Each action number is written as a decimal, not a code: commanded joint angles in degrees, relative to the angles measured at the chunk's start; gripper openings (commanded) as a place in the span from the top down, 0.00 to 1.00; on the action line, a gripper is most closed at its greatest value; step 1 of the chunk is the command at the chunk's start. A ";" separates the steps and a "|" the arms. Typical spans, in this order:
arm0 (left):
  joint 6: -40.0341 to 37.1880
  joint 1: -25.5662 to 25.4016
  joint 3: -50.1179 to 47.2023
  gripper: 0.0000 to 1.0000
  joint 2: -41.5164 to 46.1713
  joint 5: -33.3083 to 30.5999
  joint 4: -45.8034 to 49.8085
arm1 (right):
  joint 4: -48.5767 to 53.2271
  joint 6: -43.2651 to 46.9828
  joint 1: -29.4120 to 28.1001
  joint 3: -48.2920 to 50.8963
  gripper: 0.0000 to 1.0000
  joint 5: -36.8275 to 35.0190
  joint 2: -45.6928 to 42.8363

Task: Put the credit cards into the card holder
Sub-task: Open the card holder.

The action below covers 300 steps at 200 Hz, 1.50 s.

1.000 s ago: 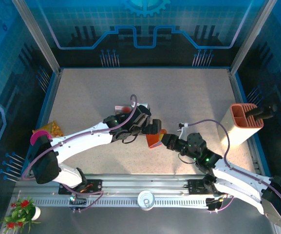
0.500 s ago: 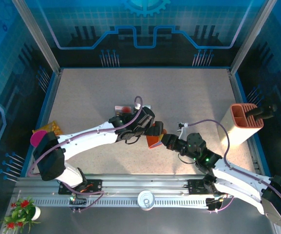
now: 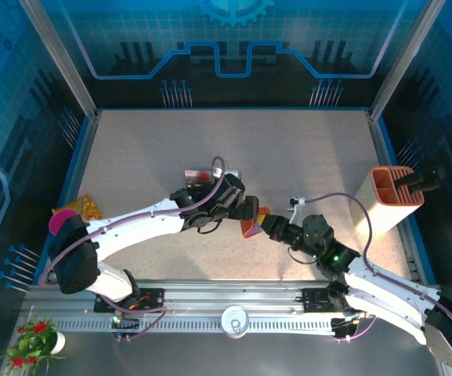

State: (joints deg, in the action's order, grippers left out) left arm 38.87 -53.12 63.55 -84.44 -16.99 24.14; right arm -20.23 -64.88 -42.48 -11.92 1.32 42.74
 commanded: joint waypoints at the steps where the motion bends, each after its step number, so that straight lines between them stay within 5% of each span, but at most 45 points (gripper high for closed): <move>1: -0.57 -0.32 -1.73 0.01 2.39 -1.99 2.53 | -1.15 -0.34 -0.13 0.58 1.00 -2.23 -1.35; 222: 1.56 0.01 -21.11 0.01 12.80 -6.21 2.14 | -1.25 -1.48 -0.56 4.94 1.00 -2.55 -2.05; 300: 2.01 16.38 -27.56 0.01 23.70 1.44 -8.98 | 0.79 -0.88 -0.58 4.48 1.00 -3.21 -2.83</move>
State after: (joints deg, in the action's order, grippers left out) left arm 40.53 -40.86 39.33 -61.71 -19.51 19.97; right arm -19.73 -66.37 -42.44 -7.01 -0.10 40.95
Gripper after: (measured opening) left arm 0.992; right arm 0.062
